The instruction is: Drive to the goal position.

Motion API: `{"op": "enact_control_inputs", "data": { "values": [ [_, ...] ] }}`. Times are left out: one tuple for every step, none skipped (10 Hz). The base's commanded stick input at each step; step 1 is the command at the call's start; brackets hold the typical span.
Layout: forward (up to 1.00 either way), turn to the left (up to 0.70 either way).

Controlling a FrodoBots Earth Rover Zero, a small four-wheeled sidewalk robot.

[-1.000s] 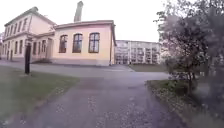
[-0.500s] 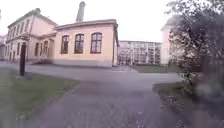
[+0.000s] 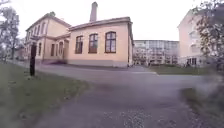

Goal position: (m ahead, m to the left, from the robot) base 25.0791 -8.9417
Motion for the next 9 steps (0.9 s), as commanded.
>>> {"op": "enact_control_inputs", "data": {
  "values": [
    [1.0,0.0],
    [1.0,0.0],
    [1.0,0.0],
    [1.0,0.0],
    [1.0,0.0],
    [1.0,-0.4],
    [1.0,-0.4],
    [1.0,-0.4],
    [1.0,-0.4]
  ]
}}
